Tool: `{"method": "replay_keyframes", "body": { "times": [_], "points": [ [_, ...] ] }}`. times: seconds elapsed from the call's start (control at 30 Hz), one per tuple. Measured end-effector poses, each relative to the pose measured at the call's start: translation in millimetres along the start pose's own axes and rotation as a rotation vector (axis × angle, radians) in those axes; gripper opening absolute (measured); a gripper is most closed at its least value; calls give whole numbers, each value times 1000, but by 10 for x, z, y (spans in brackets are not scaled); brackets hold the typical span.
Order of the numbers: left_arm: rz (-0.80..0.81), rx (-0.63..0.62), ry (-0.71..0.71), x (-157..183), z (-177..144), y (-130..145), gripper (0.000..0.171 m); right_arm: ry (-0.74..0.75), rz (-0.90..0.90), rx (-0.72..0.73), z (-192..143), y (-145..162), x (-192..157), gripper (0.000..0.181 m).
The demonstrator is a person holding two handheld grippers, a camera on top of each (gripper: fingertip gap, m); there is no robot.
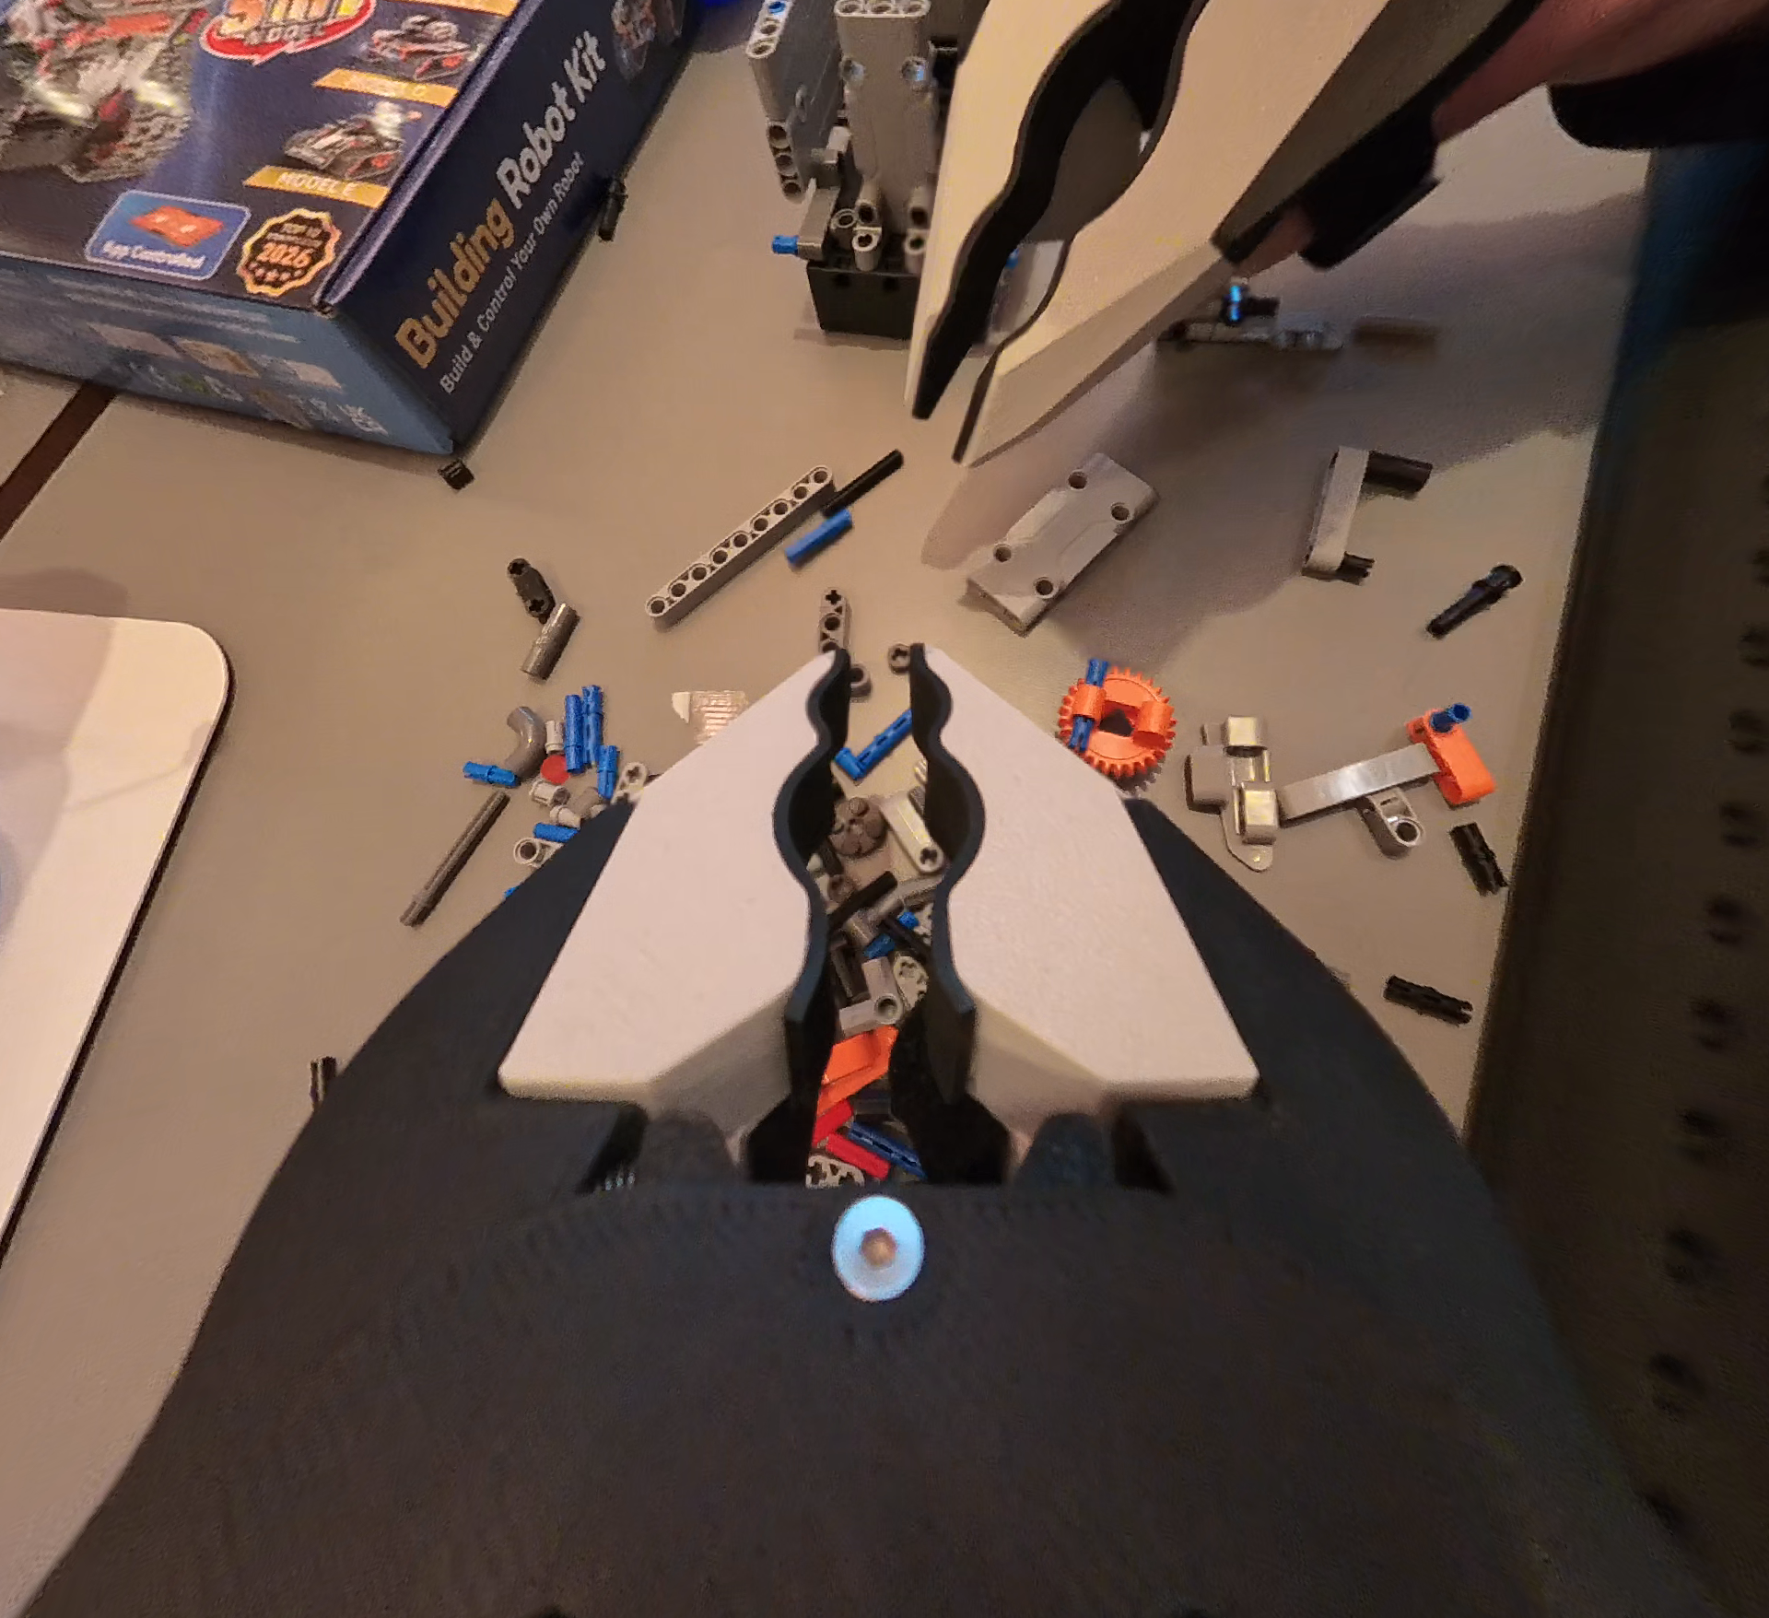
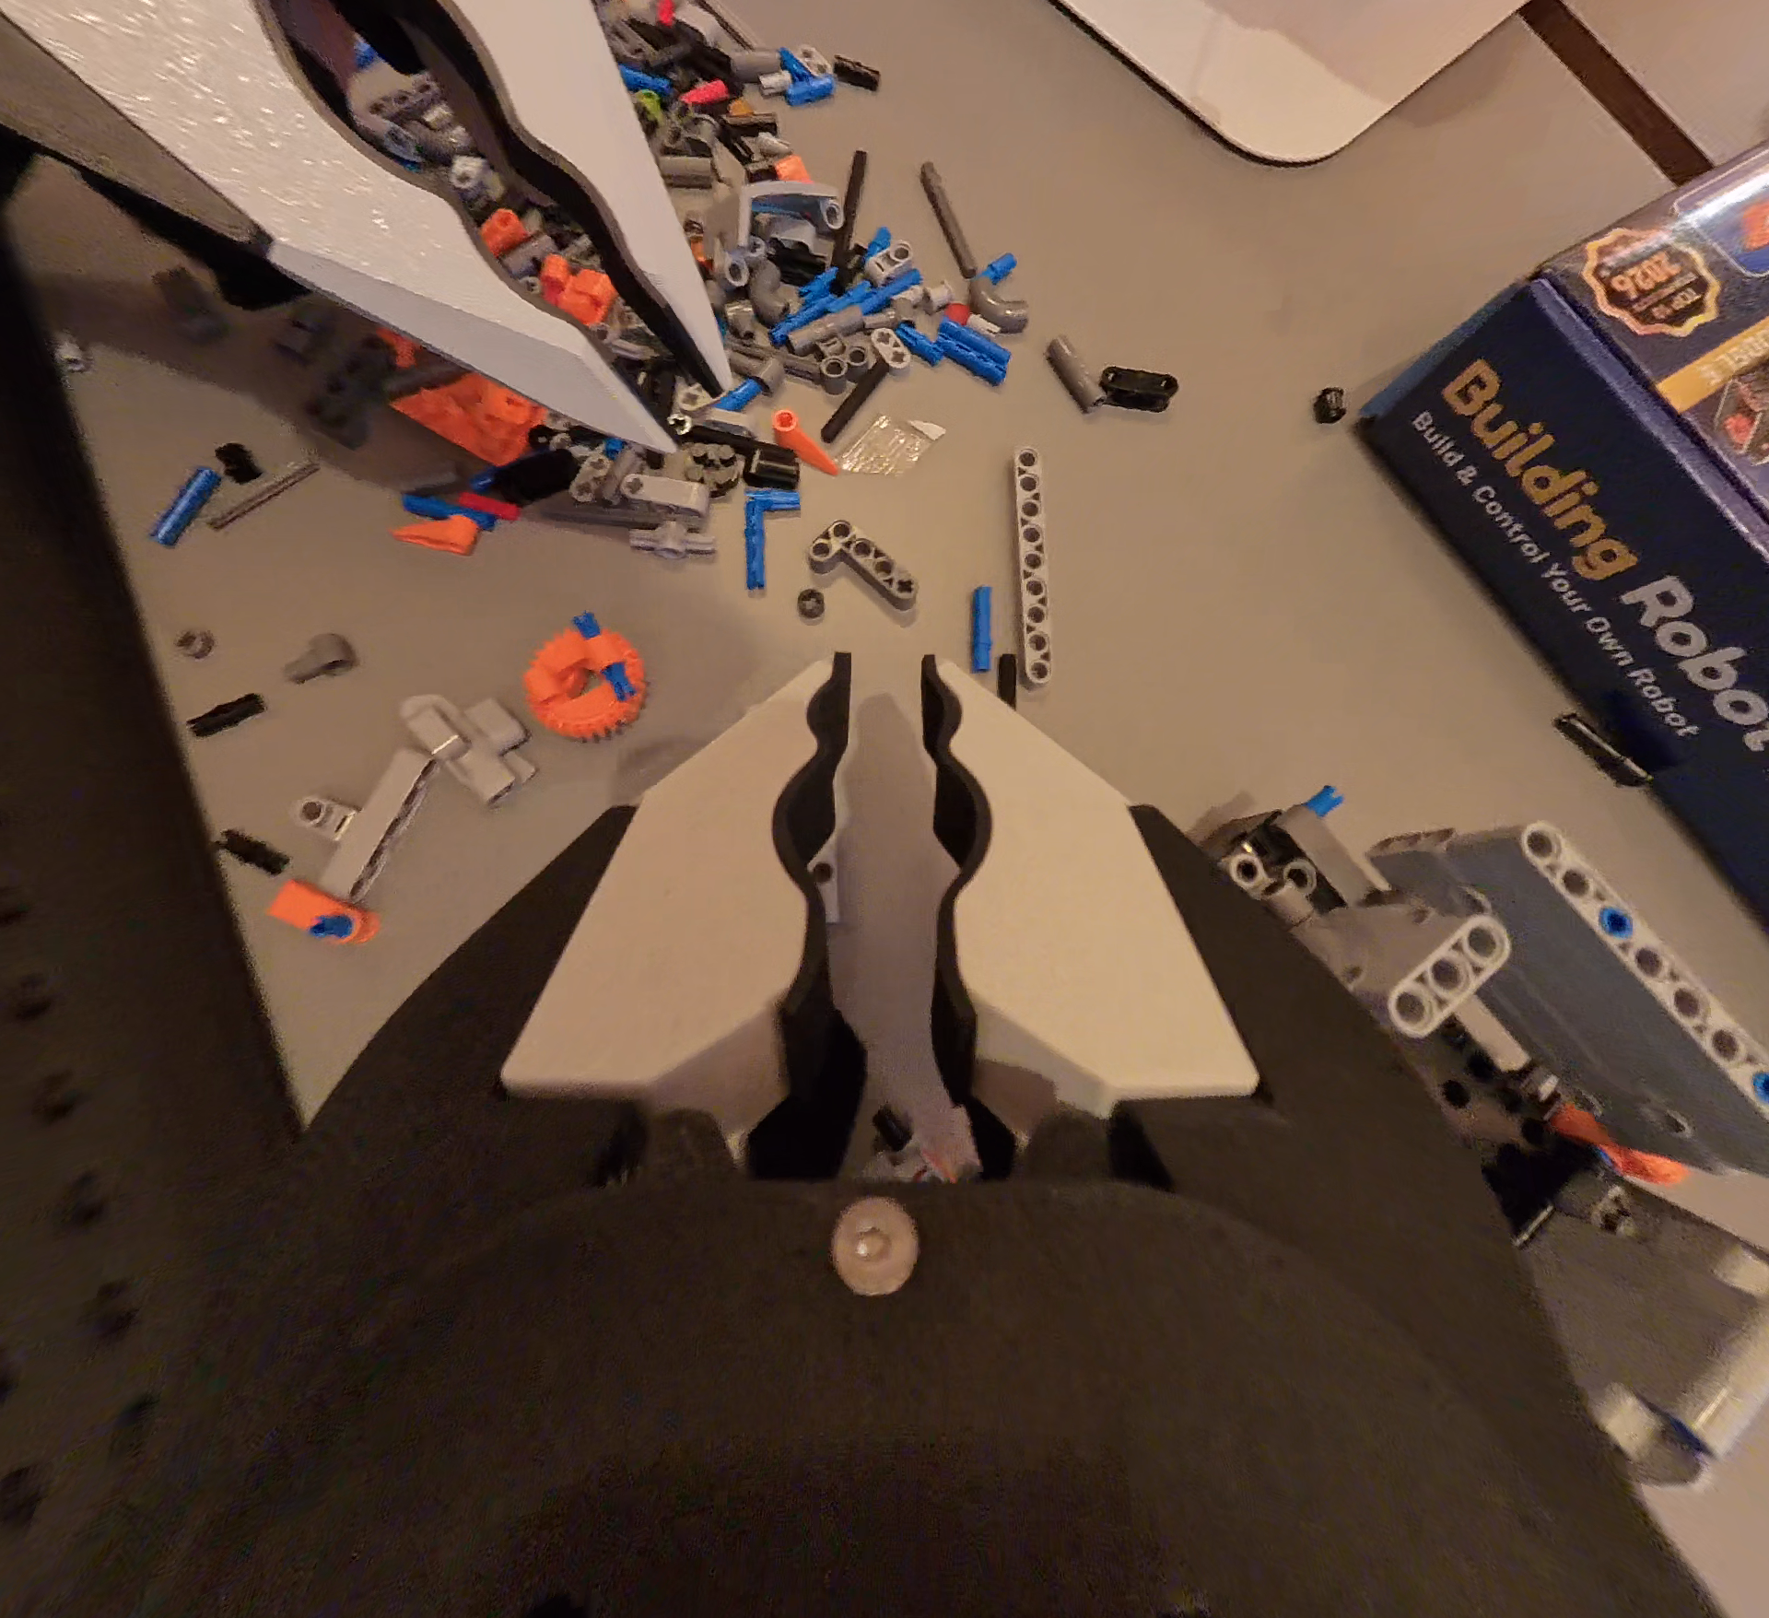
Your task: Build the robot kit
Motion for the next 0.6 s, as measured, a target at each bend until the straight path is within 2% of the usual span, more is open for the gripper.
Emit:
{"method": "replay_keyframes", "body": {
  "times": [0.27,0.47,0.6],
  "points": [
    [-60,9,-20,-100,-71,35,10,117,-62,-233,383,-80,48,14],
    [-80,28,-15,-122,-120,29,10,167,-34,-294,523,-40,131,15],
    [-91,36,-2,-122,-126,29,10,154,-2,-293,554,-32,163,9]
  ]
}}
Point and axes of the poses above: each gripper's, where its closed fingertips meet, z out along the fingers, y out of its underside, x = y × z across the jaws, the point moved 7 cm from there along -z, back along the fingers, and after that the axes turned 1 degree about -x, right-handed, at the moved point
